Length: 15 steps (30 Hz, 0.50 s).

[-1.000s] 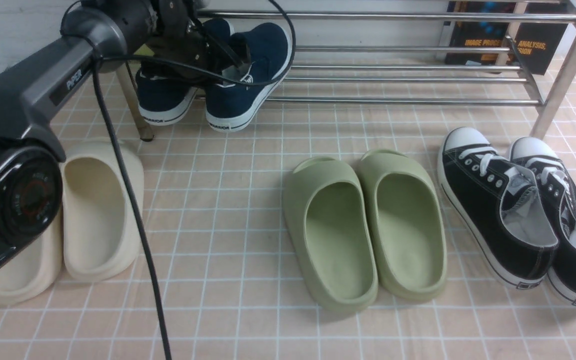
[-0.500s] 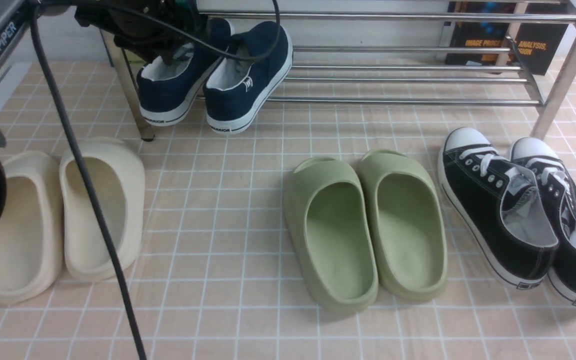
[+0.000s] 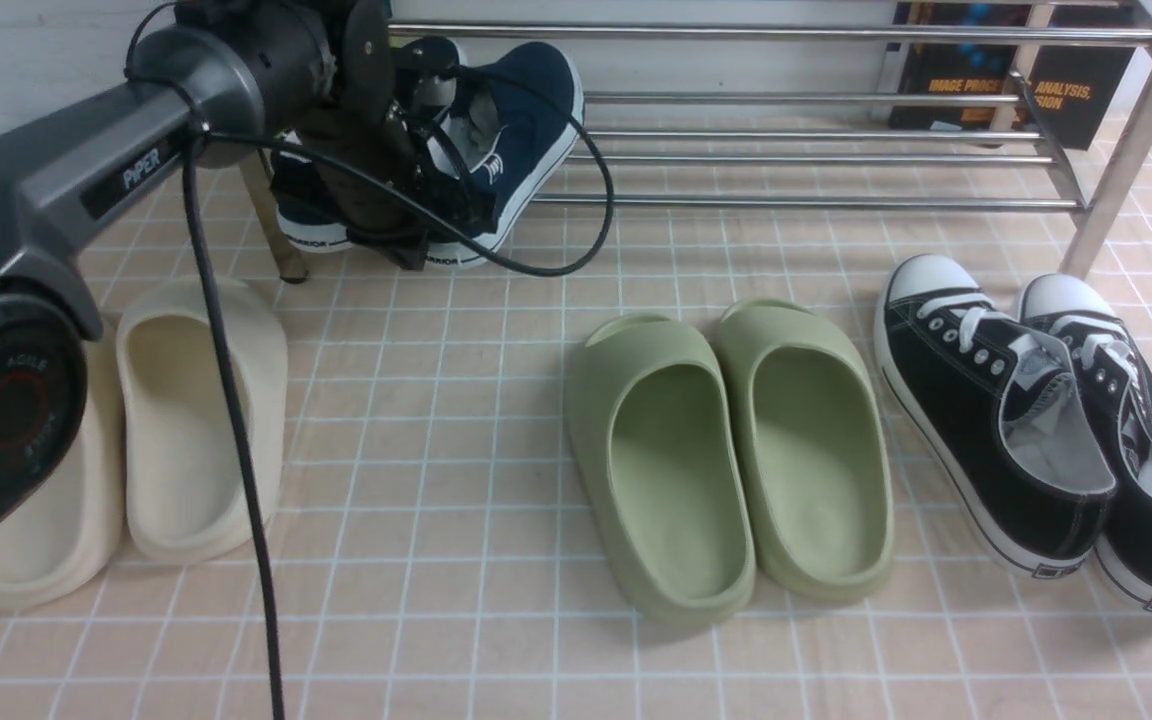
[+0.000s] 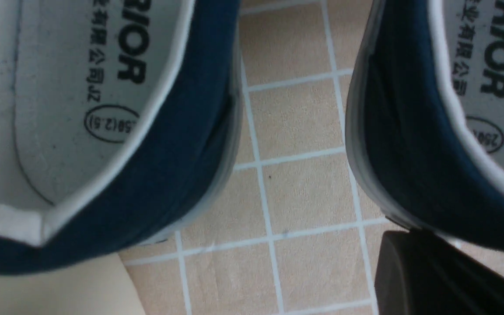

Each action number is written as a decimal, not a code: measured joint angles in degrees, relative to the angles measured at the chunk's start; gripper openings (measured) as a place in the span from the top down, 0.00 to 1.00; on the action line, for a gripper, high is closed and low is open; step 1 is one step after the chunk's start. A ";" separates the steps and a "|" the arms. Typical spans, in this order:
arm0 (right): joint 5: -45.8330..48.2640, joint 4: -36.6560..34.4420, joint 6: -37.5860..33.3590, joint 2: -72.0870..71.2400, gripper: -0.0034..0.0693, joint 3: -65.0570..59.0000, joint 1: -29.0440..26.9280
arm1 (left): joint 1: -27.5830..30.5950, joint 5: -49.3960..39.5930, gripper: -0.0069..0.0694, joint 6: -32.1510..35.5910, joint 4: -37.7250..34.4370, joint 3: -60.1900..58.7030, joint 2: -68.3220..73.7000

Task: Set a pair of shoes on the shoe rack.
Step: Use the left arm to put a shoe into the shoe rack

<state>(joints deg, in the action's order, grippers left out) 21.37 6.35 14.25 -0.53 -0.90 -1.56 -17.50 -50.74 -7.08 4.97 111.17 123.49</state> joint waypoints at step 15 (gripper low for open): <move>0.00 0.00 0.00 0.00 0.63 0.00 0.00 | 0.06 5.70 0.90 -0.99 -8.12 2.15 1.84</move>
<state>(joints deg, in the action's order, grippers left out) 21.37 6.35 14.25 -0.53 -0.90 -1.56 -17.44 -45.04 -8.07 -3.15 113.32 125.32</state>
